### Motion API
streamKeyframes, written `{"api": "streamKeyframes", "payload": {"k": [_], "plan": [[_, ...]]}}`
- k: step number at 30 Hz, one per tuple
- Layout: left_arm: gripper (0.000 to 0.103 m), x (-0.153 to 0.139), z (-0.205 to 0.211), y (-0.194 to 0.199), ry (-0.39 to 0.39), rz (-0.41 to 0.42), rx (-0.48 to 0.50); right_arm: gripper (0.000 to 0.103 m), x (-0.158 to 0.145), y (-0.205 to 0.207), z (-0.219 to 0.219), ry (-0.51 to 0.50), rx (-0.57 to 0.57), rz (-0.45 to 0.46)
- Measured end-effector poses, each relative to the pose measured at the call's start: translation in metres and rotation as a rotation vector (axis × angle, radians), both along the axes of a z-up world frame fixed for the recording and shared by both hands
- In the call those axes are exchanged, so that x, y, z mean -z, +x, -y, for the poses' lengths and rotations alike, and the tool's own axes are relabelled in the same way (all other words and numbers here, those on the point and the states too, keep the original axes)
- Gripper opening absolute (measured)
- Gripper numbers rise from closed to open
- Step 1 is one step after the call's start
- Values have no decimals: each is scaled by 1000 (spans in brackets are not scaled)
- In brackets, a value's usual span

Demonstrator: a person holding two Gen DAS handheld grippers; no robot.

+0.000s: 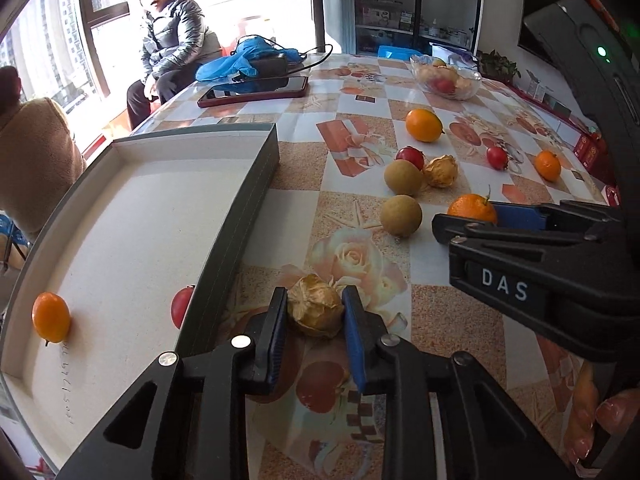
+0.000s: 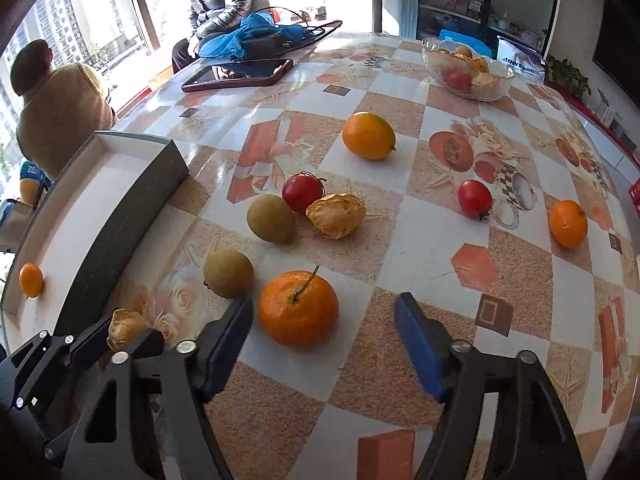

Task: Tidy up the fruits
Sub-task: 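Grasp the wrinkled yellow fruit with the left gripper while the right grasps a mandarin, then hold the wrinkled fruit and the mandarin in both closed grippers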

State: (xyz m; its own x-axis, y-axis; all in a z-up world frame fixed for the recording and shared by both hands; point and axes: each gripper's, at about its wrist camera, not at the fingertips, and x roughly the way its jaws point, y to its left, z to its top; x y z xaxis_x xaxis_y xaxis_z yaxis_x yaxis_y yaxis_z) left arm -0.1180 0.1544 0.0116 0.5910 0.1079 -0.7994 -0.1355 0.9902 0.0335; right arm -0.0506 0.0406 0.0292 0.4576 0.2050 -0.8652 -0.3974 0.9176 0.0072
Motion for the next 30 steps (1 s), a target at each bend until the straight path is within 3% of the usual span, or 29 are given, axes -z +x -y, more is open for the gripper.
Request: {"api": "streamKeyframes", "payload": {"k": [2,6,14,18,30], "plan": [[30,0,2,2,-3,1,-4,37,-2,-1,5,10,2,3],[30,1,10,5,-13,13,6,37,-2,-11,44,32,65,2],[30,3,27,3,23,54,37,38,-3,-64,132,49,216,88],[30,4,22,2,-13,66,37,38,-2,-77,133,26,220,144],[30,4,29,2,18,67,37,38,-1,-77,135,20,217,148]]}}
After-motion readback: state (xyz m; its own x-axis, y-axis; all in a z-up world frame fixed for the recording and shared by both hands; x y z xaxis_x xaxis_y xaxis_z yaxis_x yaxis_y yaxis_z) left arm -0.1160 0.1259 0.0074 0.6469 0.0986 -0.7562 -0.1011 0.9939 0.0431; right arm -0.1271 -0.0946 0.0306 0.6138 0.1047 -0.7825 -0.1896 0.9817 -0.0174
